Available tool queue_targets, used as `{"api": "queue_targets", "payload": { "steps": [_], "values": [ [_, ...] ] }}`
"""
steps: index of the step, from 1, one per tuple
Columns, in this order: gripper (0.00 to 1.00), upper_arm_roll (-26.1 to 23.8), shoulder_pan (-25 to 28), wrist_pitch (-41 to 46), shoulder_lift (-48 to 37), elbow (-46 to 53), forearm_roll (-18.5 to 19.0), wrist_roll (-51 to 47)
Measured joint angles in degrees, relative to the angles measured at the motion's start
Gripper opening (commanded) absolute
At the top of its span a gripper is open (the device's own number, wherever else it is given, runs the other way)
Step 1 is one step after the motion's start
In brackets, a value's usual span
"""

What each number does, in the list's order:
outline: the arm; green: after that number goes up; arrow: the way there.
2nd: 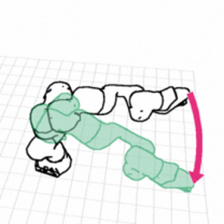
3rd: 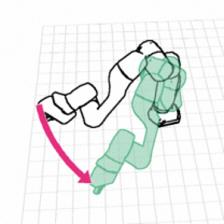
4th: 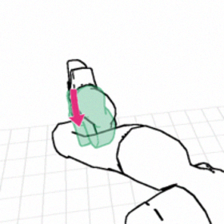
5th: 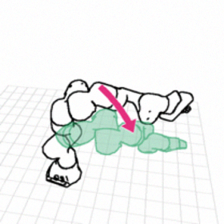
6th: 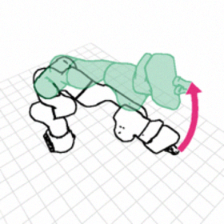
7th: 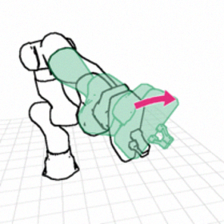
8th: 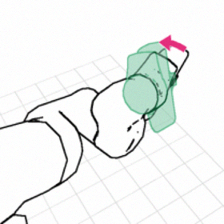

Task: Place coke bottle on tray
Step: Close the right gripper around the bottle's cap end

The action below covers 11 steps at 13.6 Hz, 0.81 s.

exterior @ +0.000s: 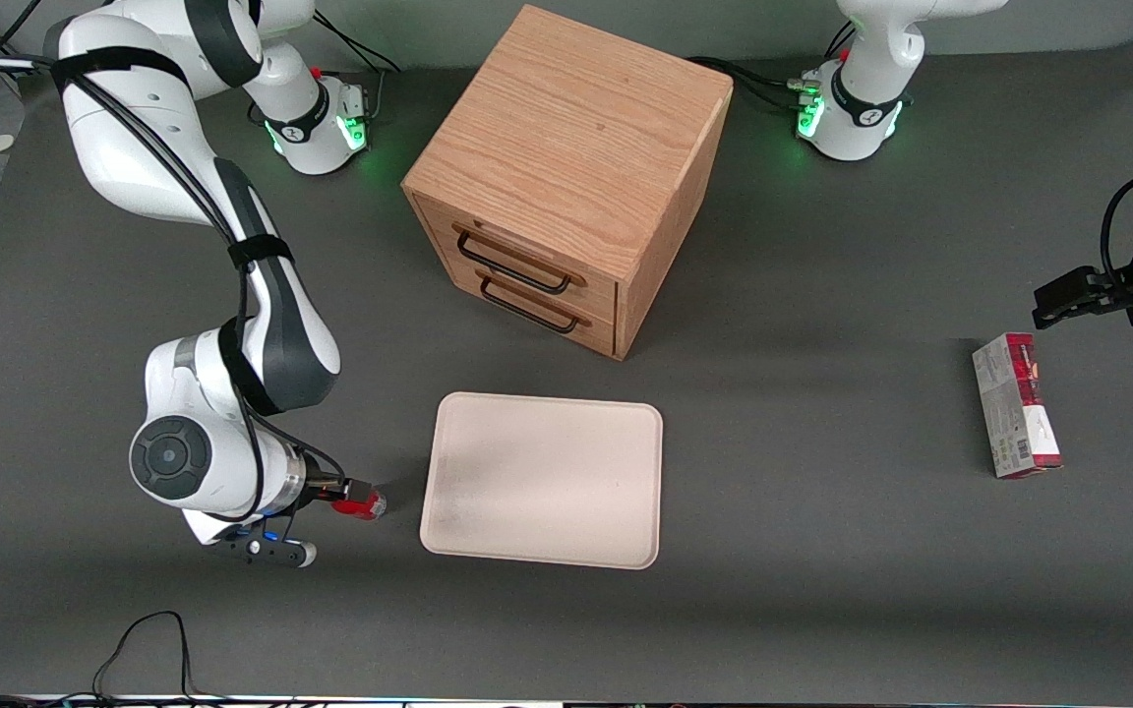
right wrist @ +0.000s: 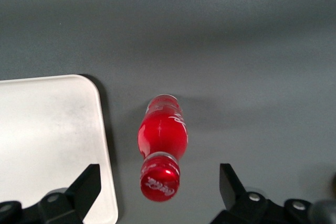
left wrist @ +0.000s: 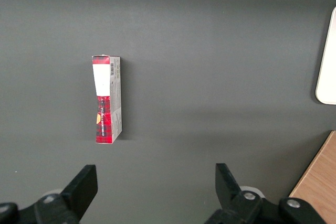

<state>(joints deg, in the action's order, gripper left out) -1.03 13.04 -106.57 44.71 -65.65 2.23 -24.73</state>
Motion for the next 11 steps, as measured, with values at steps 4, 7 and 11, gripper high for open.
{"api": "queue_targets", "payload": {
  "steps": [4, 7, 11],
  "values": [
    [0.01, 0.0, 0.0, -0.4, 0.4, 0.0, 0.0, 0.0],
    [0.0, 0.0, -0.1, -0.5, 0.4, -0.1, 0.0, -1.7],
    [0.0, 0.0, -0.3, -1.2, 0.4, -0.3, 0.0, -2.3]
  ]
}}
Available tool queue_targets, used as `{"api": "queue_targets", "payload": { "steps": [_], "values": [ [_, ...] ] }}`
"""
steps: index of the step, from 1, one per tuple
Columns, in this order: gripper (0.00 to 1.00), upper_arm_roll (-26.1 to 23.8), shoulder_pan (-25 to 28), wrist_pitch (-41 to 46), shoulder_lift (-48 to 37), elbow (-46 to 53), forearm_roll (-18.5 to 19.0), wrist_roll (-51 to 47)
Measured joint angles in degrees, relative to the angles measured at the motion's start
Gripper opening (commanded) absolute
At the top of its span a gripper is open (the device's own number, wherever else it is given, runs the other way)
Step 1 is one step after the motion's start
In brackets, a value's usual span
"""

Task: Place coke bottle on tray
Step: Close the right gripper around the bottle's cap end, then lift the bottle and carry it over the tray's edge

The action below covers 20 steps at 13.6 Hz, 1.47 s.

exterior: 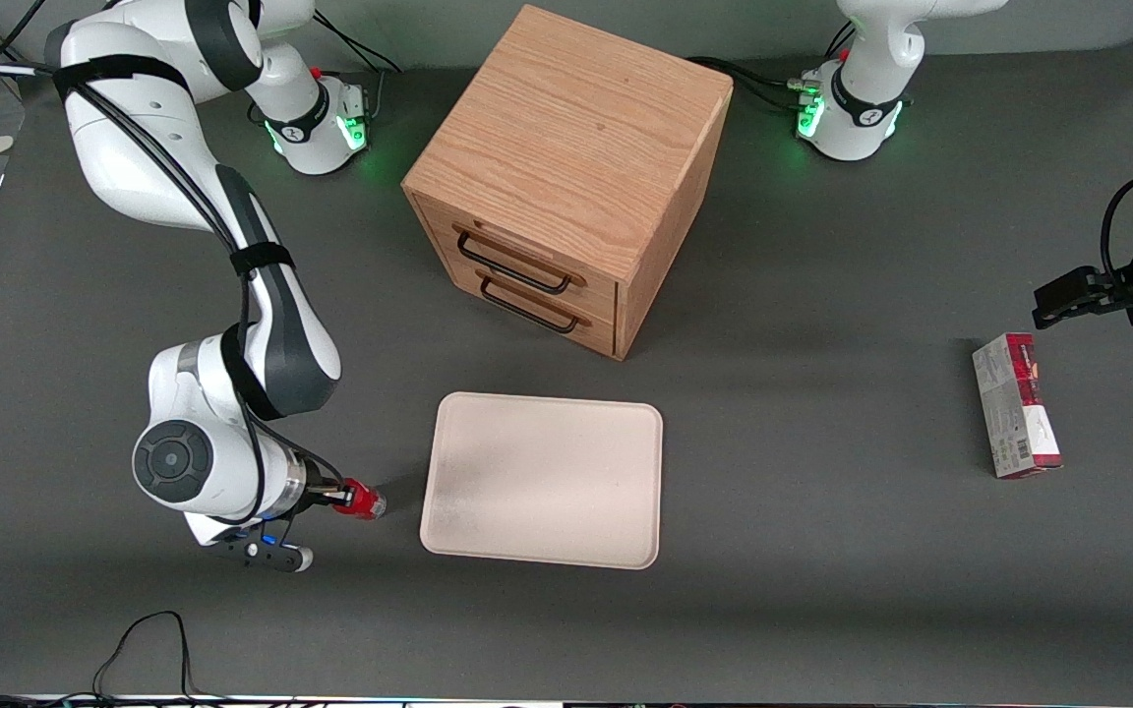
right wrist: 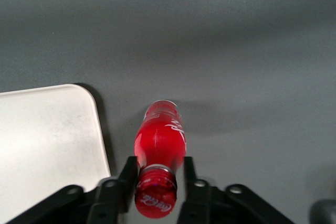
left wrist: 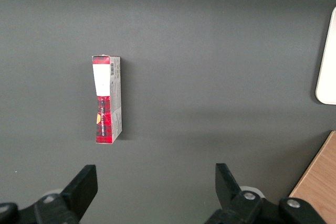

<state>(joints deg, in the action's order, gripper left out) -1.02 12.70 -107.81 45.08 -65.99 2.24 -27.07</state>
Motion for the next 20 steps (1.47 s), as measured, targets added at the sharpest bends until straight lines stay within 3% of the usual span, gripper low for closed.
{"api": "queue_targets", "payload": {
  "steps": [8, 20],
  "values": [
    [0.0, 0.0, 0.0, 2.4, -0.6, 0.4, 0.0, -0.5],
    [0.0, -0.1, -0.1, 35.6, -25.1, 1.5, -2.1, 1.5]
  ]
}}
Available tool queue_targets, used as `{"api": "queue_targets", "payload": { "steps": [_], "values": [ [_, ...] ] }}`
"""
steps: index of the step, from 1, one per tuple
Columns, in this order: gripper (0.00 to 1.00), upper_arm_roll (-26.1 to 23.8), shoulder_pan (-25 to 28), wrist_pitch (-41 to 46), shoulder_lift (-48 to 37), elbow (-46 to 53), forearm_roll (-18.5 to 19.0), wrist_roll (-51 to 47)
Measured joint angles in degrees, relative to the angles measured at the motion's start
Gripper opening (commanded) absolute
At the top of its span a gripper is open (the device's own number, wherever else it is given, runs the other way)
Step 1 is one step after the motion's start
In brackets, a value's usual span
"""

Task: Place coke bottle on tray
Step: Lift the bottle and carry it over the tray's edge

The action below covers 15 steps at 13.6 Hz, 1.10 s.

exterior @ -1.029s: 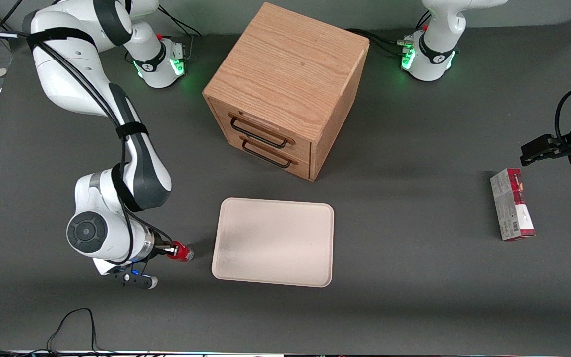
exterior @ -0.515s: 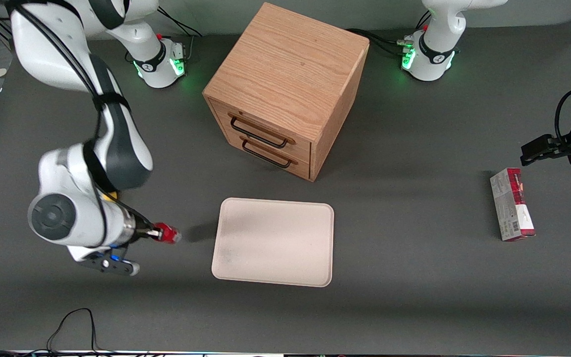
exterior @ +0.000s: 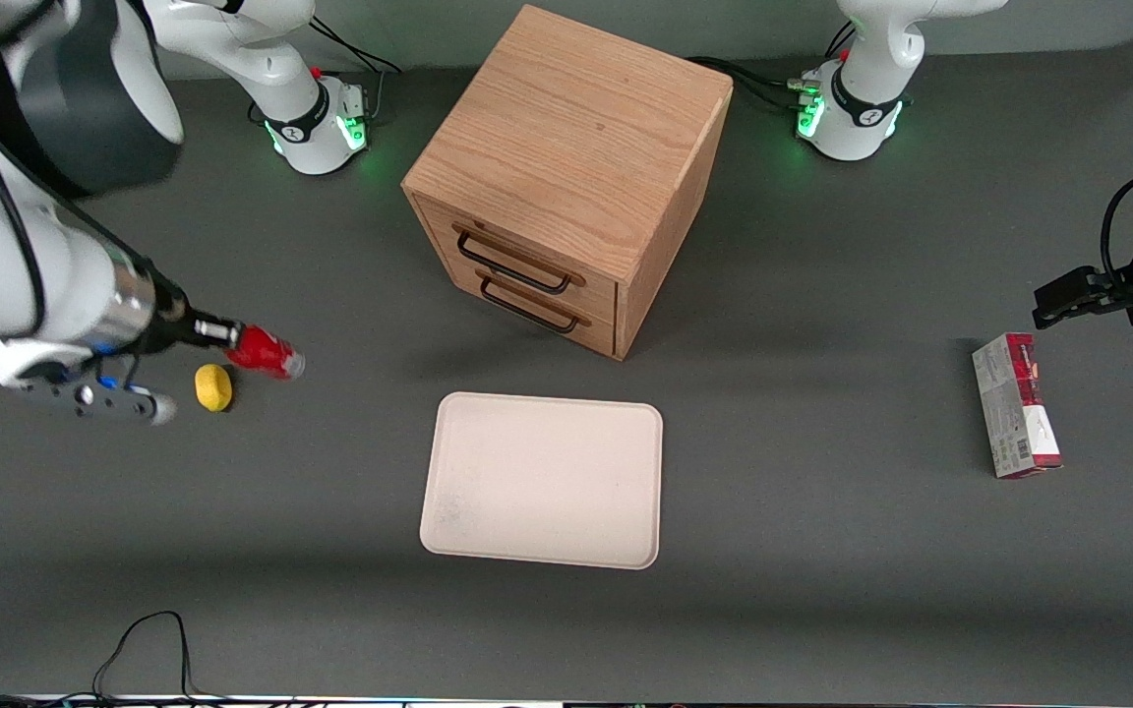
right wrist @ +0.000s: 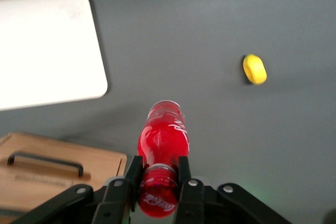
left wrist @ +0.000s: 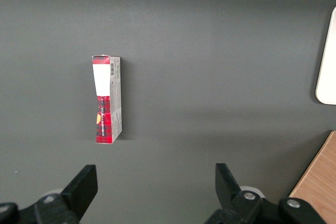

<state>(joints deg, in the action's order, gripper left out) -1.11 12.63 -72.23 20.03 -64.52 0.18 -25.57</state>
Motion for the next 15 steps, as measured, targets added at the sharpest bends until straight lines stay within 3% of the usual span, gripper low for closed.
{"api": "queue_targets", "payload": {
  "steps": [6, 11, 15],
  "values": [
    [0.0, -0.4, 0.2, -0.8, 0.2, -1.2, -0.6, 0.1],
    [0.0, -3.4, 2.0, -14.7, 15.4, 8.0, -1.1, -14.7],
    [0.0, -3.4, 5.6, -24.9, 24.7, 10.9, 1.4, -24.7]
  ]
}}
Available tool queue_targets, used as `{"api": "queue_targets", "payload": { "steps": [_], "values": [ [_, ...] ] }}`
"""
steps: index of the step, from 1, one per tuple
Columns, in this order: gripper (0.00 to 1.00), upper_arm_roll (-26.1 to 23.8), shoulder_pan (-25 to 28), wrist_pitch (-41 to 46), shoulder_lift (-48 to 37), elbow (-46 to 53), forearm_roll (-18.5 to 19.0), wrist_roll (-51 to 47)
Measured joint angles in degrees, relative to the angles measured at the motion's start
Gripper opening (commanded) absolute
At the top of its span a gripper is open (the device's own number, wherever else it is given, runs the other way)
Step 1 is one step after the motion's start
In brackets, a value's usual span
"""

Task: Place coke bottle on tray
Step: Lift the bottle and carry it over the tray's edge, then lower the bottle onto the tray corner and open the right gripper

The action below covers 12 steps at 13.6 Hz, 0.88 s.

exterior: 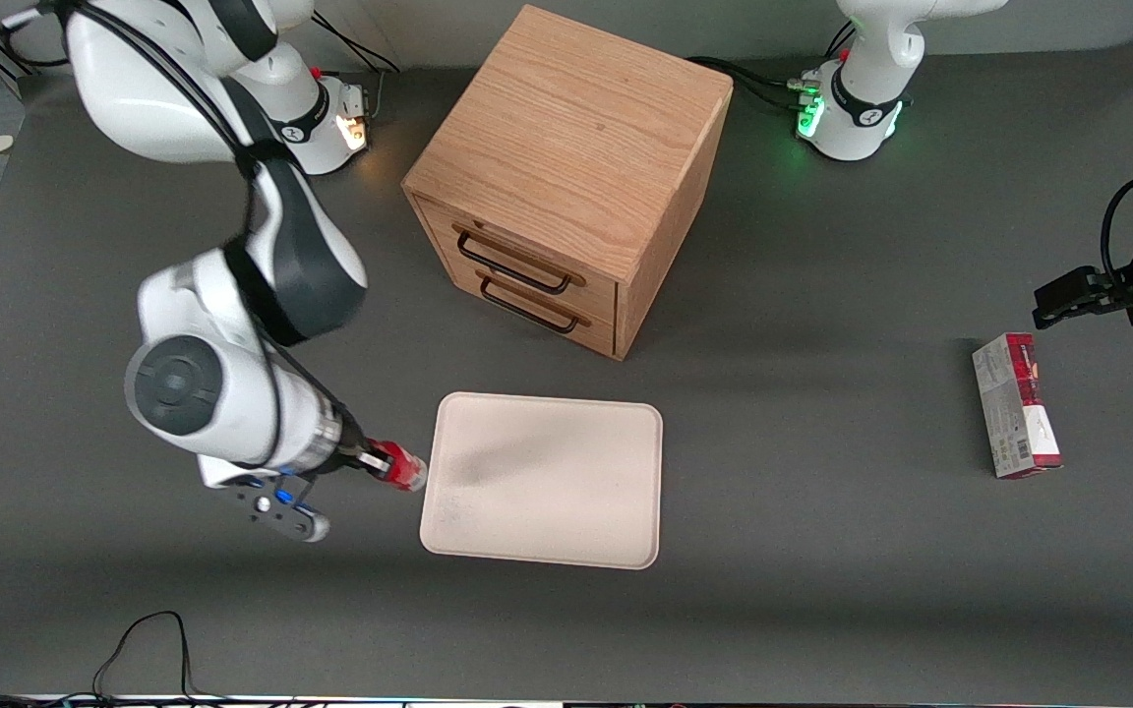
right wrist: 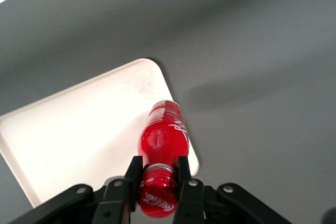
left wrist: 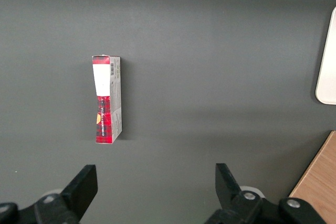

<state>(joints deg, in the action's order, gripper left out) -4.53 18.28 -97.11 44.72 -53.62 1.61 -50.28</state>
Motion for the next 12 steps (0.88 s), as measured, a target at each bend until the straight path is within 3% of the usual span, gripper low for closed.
{"api": "queue_targets", "payload": {
  "steps": [6, 12],
  "values": [
    [0.0, 0.3, 0.3, -8.2, 5.3, 0.7, 1.6, -5.3],
    [0.0, 0.0, 1.0, -9.5, 6.6, 1.3, 2.0, -8.5]
  ]
}}
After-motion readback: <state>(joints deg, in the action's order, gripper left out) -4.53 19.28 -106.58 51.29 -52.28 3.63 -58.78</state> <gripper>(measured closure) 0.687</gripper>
